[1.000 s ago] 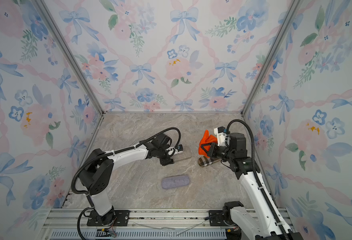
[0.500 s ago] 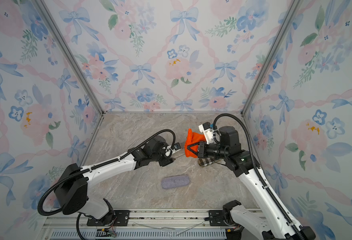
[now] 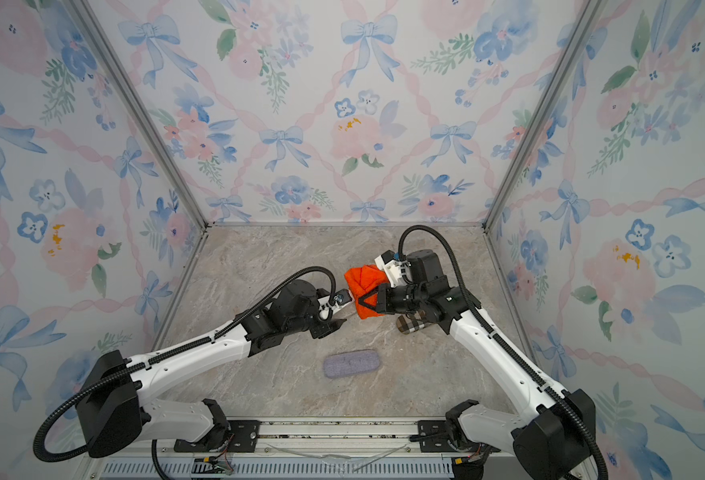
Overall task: Wipe the eyeglass case
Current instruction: Wipe the dirt from the eyeglass case.
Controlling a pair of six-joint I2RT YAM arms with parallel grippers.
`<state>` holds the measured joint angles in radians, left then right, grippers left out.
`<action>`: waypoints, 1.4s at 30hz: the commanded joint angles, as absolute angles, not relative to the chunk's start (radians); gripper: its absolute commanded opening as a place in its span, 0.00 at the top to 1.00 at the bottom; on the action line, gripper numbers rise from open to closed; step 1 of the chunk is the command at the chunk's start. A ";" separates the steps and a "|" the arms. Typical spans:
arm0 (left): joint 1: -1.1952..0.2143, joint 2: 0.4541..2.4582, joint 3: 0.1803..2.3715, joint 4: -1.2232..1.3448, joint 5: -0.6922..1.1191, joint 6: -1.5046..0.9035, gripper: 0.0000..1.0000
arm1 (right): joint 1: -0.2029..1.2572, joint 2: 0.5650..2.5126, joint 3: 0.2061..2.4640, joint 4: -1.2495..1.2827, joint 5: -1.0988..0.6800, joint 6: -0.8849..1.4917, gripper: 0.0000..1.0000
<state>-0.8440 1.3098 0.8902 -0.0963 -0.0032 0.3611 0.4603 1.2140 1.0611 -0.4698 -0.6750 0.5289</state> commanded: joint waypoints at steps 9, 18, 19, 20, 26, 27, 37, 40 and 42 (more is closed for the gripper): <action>-0.857 1.203 0.841 0.093 0.069 0.342 0.70 | 0.590 1.307 1.009 -0.203 -0.733 0.696 1.00; -0.856 1.170 0.827 0.094 0.062 0.339 0.72 | 0.389 1.264 1.092 -0.489 -0.727 0.490 1.00; -0.857 1.168 0.825 0.094 0.058 0.335 0.72 | 0.403 1.263 1.086 -0.465 -0.723 0.504 1.00; -0.858 1.165 0.824 0.097 0.056 0.332 0.72 | 0.425 1.261 1.072 -0.432 -0.717 0.525 1.00; -0.859 1.173 0.821 0.118 0.043 0.322 0.73 | 0.593 1.310 0.996 -0.234 -0.721 0.666 1.00; -0.858 1.175 0.819 0.120 0.040 0.323 0.73 | 0.596 1.309 0.989 -0.211 -0.735 0.680 1.00; -0.858 1.165 0.822 0.121 0.039 0.302 0.73 | 0.417 1.253 1.028 -0.392 -0.757 0.539 1.00; -0.858 1.163 0.824 0.129 0.043 0.295 0.73 | 0.515 1.275 0.986 -0.269 -0.736 0.615 1.00; -0.858 1.164 0.826 0.127 0.043 0.295 0.73 | 0.565 1.295 0.973 -0.214 -0.726 0.662 1.00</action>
